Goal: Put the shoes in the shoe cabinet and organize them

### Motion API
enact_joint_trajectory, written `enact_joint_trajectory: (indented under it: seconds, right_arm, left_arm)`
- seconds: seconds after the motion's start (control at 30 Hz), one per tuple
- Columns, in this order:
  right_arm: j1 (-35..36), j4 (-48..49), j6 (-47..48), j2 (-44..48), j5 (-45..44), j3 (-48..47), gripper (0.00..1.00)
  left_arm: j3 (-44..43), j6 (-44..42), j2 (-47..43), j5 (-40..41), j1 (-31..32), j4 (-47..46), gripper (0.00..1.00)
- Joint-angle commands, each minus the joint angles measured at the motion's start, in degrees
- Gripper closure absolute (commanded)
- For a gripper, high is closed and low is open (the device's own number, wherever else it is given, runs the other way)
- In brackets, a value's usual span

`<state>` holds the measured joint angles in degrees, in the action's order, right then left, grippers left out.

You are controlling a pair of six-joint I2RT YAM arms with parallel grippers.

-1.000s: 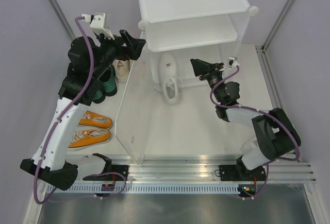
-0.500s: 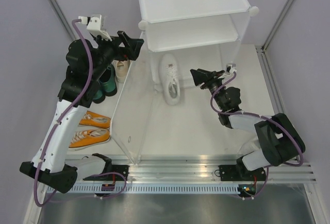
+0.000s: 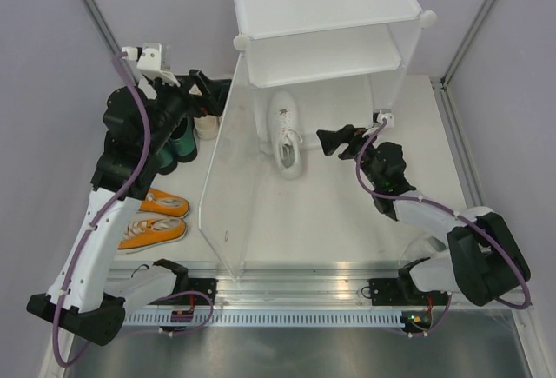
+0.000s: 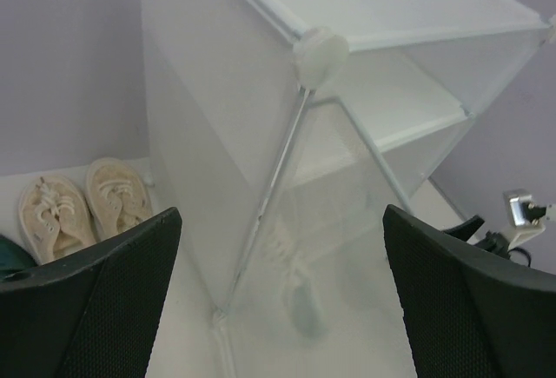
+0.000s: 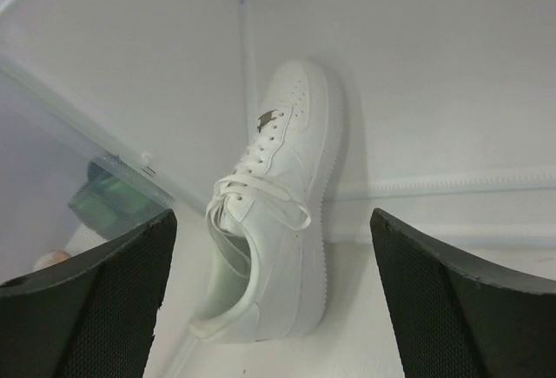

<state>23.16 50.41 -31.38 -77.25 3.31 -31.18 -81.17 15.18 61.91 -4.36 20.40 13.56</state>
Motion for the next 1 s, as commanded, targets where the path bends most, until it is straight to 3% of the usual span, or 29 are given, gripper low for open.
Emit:
enact_joint_trajectory:
  seconds: [0.0, 0.07, 0.17, 0.43, 0.83, 0.97]
  right_arm:
    - [0.5, -15.5, 5.1, 5.3, -2.9, -5.5, 0.03]
    - [0.6, -24.6, 7.5, 6.9, -5.9, -8.4, 0.02]
    - [1.7, -30.2, 9.8, 7.8, -6.1, -10.0, 0.02]
    - [9.3, -32.7, 13.5, 4.3, -12.2, -11.4, 0.02]
    - [17.1, -31.7, 14.1, -8.5, -14.4, -18.9, 0.02]
    - [18.9, -33.9, 13.7, -14.0, -19.1, -22.7, 0.02]
  left_arm:
    - [4.4, -4.4, -1.4, 0.4, -0.3, 8.1, 0.0]
    - [6.3, -4.2, -2.7, 0.1, -0.6, 7.0, 0.0]
    - [7.5, -3.4, -3.9, -1.1, -1.7, 6.0, 0.0]
    - [8.7, -2.5, -5.4, -2.2, -2.7, 5.0, 0.0]
    - [10.1, -2.7, -6.4, 0.3, -2.8, 4.5, 0.0]
    - [10.3, -2.5, -6.5, 0.8, -2.8, 4.5, 0.0]
